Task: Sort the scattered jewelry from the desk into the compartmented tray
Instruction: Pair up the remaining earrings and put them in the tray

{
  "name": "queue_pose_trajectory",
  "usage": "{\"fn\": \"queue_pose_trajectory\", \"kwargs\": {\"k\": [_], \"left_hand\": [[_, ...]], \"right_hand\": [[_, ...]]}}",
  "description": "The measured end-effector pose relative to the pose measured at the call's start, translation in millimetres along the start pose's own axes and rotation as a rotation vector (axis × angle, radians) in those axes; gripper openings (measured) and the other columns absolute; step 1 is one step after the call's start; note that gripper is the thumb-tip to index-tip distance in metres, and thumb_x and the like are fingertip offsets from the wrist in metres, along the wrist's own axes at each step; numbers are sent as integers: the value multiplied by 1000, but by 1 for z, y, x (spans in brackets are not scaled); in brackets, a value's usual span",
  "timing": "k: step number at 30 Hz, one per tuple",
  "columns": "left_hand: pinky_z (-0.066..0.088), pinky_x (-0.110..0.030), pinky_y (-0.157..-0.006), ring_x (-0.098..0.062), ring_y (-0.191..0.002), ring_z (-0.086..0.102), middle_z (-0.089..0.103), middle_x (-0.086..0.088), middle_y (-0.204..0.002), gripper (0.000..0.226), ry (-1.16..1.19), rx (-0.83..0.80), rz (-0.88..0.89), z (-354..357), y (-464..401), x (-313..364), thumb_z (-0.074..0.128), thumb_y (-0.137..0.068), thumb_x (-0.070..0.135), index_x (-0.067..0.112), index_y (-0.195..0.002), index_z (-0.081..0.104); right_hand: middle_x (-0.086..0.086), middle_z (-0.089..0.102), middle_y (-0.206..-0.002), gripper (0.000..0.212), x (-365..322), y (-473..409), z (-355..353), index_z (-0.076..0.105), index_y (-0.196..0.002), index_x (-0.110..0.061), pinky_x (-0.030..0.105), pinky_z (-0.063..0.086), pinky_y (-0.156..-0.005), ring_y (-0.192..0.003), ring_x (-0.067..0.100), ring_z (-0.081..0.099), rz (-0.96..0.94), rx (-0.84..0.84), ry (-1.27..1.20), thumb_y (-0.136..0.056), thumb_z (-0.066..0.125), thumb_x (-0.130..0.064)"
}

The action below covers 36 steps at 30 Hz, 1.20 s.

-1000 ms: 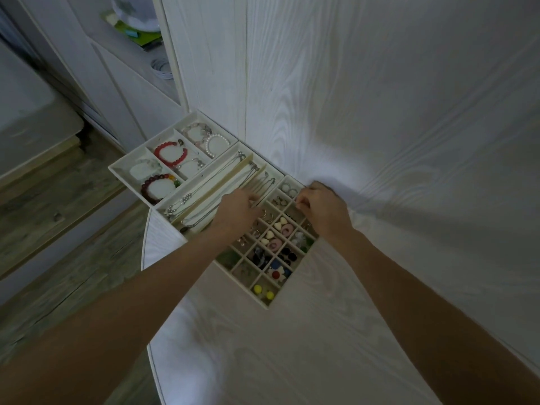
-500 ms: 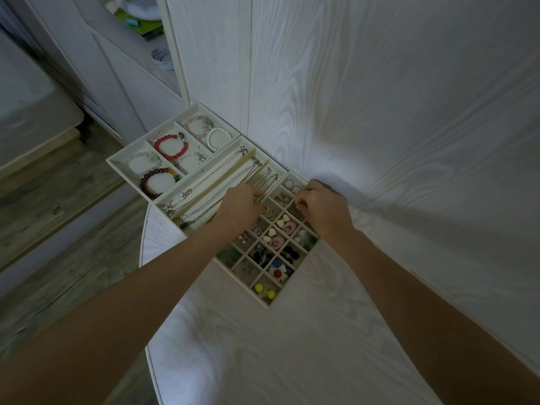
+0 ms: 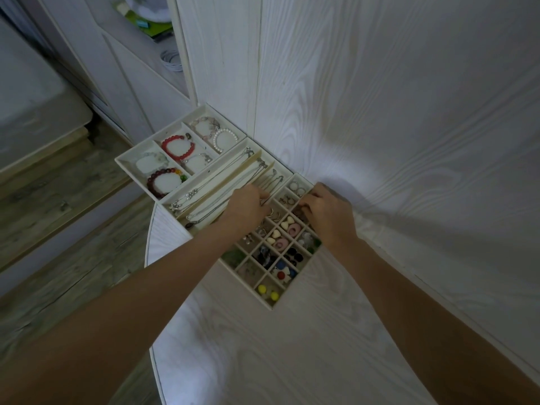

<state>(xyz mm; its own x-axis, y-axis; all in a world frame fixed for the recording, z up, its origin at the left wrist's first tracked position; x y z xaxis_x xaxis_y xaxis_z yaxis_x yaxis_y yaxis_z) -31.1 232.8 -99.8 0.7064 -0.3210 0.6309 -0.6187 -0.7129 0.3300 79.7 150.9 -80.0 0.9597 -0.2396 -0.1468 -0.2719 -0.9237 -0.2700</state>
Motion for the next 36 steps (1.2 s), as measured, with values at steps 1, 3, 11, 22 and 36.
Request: {"fn": "queue_pose_trajectory", "kwargs": {"k": [1,3,11,22,36], "left_hand": [[46,-20,-67,-12,-70,52,63,-17,-118,41,3,-3,-2,0,-1,0,57,-93,14,11,-133,52],[45,-19,-64,-11,-68,52,63,-18,-118,41,4,-7,-5,2,-2,0,57,-93,14,11,-133,53],[43,-16,-59,-4,-55,45,63,-17,-118,40,12,2,5,1,-2,0,57,-93,15,11,-132,53],[43,-19,-60,-10,-64,49,59,-5,-83,33,-7,-7,14,2,-4,1,59,-91,16,11,-124,61],[44,-18,-69,-11,-76,53,64,-9,-103,37,1,-7,9,1,-3,3,60,-91,16,10,-127,57]], "right_hand": [[4,63,-74,12,2,0,-1,73,-75,-11,23,49,-49,-60,16,59,16,17,-17,-67,79,-3],[5,64,-79,5,7,-1,-4,72,-79,-10,23,49,-54,-64,17,60,71,40,-60,-75,75,-7],[5,60,-81,4,20,13,-12,72,-79,-11,15,35,-53,-62,8,48,170,70,-81,-77,75,-13],[7,61,-93,13,16,-2,8,63,-88,-11,26,45,-64,-76,20,59,190,-135,37,-79,71,-15],[3,66,-74,10,18,-7,17,66,-78,-12,24,45,-55,-61,16,56,218,-135,49,-87,62,-14]]}}
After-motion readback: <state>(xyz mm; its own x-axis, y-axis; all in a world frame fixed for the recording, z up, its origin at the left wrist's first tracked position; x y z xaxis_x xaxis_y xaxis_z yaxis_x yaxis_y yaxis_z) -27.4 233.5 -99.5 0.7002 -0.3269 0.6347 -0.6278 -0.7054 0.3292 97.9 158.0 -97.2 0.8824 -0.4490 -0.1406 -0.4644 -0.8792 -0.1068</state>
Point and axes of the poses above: each hand's wrist, its own y-axis away from the middle knuckle, its own z-axis out of the palm, x = y × z, the point moved 10 cm from there along -y, towards the middle knuckle
